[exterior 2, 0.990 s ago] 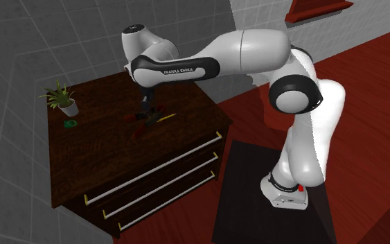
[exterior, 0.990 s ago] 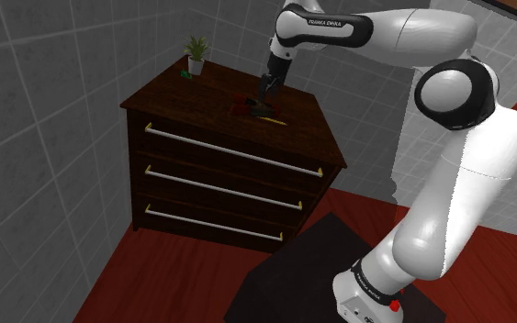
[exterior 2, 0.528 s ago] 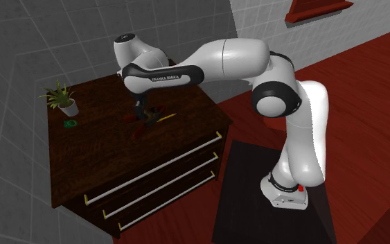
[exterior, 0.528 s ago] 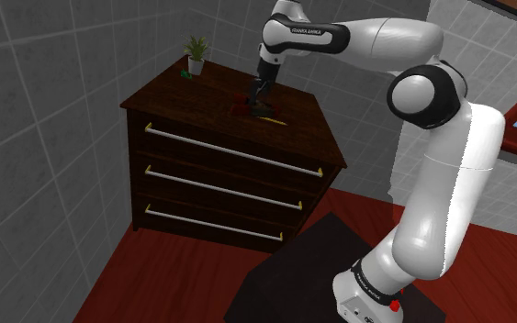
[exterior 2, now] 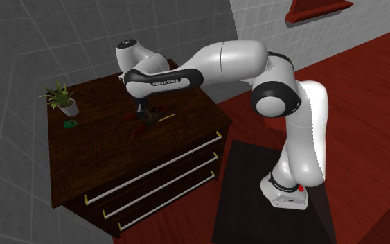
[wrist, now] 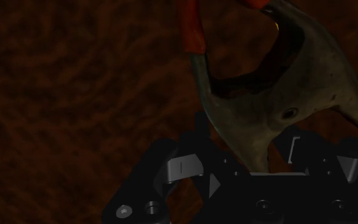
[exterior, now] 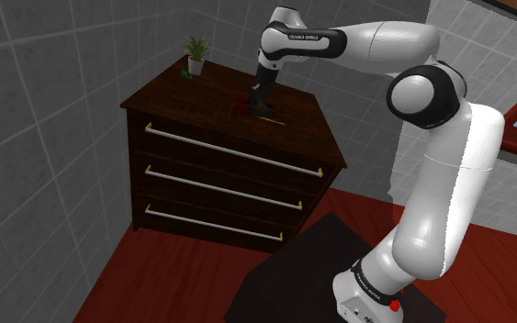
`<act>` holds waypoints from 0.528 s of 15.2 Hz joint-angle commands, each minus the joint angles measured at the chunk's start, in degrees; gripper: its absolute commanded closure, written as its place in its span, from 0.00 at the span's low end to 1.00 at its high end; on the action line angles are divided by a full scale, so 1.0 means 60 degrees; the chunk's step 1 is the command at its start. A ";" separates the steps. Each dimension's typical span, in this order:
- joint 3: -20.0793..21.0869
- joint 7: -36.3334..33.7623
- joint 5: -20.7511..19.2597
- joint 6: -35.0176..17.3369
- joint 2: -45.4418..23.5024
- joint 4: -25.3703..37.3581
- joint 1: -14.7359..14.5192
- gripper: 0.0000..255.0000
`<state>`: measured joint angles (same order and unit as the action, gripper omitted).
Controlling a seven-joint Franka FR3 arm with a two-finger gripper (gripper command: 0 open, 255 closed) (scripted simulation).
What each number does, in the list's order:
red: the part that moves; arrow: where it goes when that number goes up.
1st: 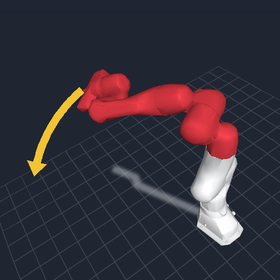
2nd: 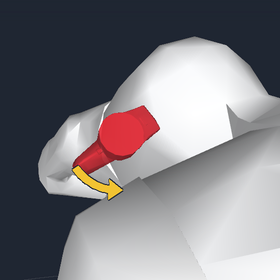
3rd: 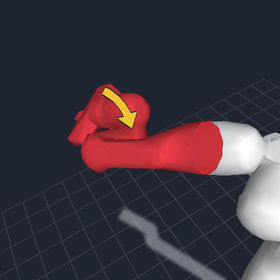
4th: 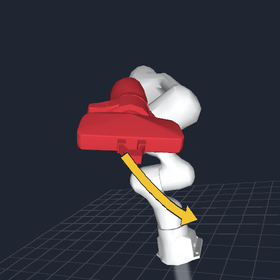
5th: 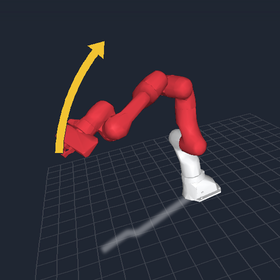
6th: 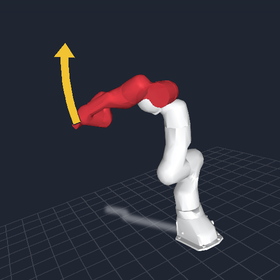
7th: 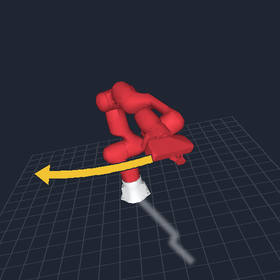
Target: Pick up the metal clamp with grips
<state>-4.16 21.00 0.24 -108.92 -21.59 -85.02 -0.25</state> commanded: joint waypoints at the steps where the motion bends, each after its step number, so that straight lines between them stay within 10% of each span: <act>1: 0.0000 0.0001 0.0000 -0.0002 -0.0008 -0.0019 0.0000 1.00; 8: 0.0002 -0.0006 -0.0002 0.0129 0.0008 0.0096 -0.0005 1.00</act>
<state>-4.15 20.99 0.24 -108.55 -21.57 -84.72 -0.26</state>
